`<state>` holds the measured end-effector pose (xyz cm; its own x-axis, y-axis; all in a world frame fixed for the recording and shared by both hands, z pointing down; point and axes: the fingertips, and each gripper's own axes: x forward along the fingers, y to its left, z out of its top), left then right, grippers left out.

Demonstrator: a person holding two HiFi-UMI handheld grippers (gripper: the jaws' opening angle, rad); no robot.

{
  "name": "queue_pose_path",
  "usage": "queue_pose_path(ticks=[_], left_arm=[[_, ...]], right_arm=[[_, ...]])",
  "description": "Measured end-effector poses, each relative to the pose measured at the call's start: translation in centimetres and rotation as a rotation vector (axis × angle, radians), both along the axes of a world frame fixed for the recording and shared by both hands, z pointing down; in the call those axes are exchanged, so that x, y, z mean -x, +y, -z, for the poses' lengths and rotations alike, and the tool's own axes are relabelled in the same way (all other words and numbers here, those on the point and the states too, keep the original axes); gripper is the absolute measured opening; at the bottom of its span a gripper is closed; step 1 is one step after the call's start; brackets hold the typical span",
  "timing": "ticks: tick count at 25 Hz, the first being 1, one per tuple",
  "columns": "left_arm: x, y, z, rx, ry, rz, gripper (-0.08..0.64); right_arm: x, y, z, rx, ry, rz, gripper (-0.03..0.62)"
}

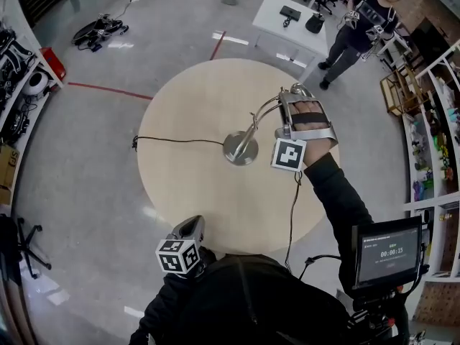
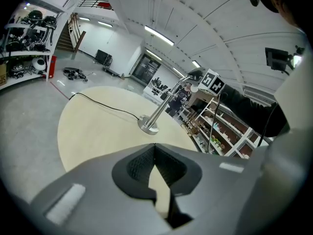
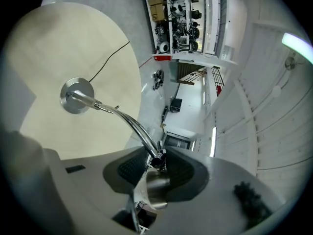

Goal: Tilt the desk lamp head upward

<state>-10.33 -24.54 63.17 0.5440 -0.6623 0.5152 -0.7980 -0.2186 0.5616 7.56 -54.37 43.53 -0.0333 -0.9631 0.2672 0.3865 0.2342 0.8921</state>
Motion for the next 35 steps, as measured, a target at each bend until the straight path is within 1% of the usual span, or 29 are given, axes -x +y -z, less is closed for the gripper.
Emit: queue_pose_path(ticks=[8, 13, 17, 26, 35], left_arm=[[0.8, -0.3, 0.4, 0.001, 0.034, 0.025, 0.006], [2.3, -0.1, -0.2, 0.004, 0.044, 0.046, 0.006], [2.8, 0.0, -0.5, 0.003, 0.051, 0.046, 0.006], [3.5, 0.1, -0.8, -0.002, 0.067, 0.049, 0.006], [5.7, 1.0, -0.6, -0.007, 0.079, 0.087, 0.006]], right_arm=[[2.2, -0.2, 1.4, -0.055, 0.14, 0.045, 0.123], [3.4, -0.1, 1.0, -0.067, 0.171, 0.048, 0.123], [4.5, 0.2, 0.7, -0.082, 0.2, 0.055, 0.123], [6.0, 0.4, 0.1, -0.076, 0.318, 0.057, 0.124], [7.2, 0.4, -0.5, -0.072, 0.393, 0.049, 0.124]])
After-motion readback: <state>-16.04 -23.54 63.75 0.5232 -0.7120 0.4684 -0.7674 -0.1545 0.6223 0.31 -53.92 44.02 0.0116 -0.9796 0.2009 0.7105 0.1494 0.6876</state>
